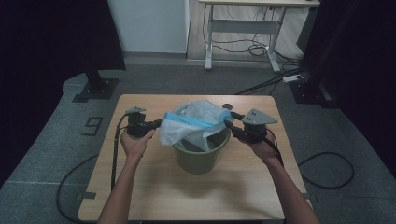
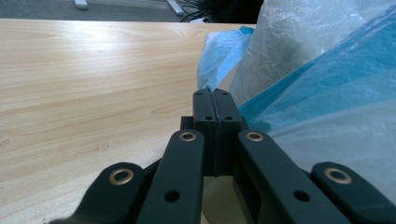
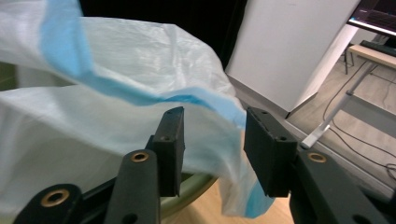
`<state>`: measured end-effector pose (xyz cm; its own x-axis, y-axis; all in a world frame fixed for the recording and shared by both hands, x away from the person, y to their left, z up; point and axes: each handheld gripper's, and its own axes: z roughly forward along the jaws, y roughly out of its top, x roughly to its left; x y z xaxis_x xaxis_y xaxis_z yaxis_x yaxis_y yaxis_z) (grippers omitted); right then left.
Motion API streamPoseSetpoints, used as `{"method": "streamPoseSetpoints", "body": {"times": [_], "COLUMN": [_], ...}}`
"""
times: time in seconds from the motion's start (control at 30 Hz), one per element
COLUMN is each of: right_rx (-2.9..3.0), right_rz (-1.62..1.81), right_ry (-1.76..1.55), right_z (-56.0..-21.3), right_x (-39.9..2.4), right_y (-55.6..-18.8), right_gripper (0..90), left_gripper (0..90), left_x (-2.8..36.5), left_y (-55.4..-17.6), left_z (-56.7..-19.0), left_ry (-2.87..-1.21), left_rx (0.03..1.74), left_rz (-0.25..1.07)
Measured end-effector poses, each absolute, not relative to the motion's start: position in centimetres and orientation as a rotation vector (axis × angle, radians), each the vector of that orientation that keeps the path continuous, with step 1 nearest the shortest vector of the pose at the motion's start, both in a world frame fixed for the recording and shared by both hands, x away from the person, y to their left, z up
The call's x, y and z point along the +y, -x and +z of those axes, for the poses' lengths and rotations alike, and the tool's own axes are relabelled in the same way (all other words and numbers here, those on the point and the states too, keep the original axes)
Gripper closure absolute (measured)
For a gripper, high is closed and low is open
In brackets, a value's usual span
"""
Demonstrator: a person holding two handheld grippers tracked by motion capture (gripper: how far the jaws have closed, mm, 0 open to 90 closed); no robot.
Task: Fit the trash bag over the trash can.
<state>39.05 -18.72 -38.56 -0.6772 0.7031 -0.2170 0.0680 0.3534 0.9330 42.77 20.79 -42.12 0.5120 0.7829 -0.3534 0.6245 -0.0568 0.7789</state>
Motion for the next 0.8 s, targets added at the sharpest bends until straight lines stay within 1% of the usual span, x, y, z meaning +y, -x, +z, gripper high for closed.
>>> {"method": "streamPoseSetpoints", "body": {"times": [0.1, 0.17, 0.33, 0.53, 0.6, 0.8], "right_rx": [2.007, 2.013, 2.06, 2.048, 2.041, 2.035], "right_rz": [1.326, 1.33, 1.384, 1.395, 1.401, 1.411], "right_ry": [-0.654, -0.65, -0.609, -0.602, -0.609, -0.623], "right_z": [-38.5, -38.4, -38.2, -37.7, -37.4, -37.2], "right_x": [-18.3, -18.0, -17.1, -17.1, -17.3, -17.9], "right_y": [-39.7, -40.2, -40.5, -40.0, -40.0, -39.9], "right_gripper": [53.6, 53.8, 72.2, 86.8, 88.6, 88.8], "left_gripper": [90.0, 90.0, 89.9, 90.0, 90.0, 89.9], "left_x": [20.8, 20.7, 20.7, 20.8, 20.8, 20.8], "left_y": [-42.8, -42.9, -42.8, -42.8, -42.8, -42.8], "left_z": [-42.2, -42.2, -42.2, -42.0, -42.0, -42.1], "left_ry": [-1.757, -1.755, -1.755, -1.751, -1.75, -1.752], "left_rx": [1.187, 1.188, 1.188, 1.19, 1.19, 1.19], "left_rz": [0.194, 0.192, 0.193, 0.195, 0.195, 0.195]}}
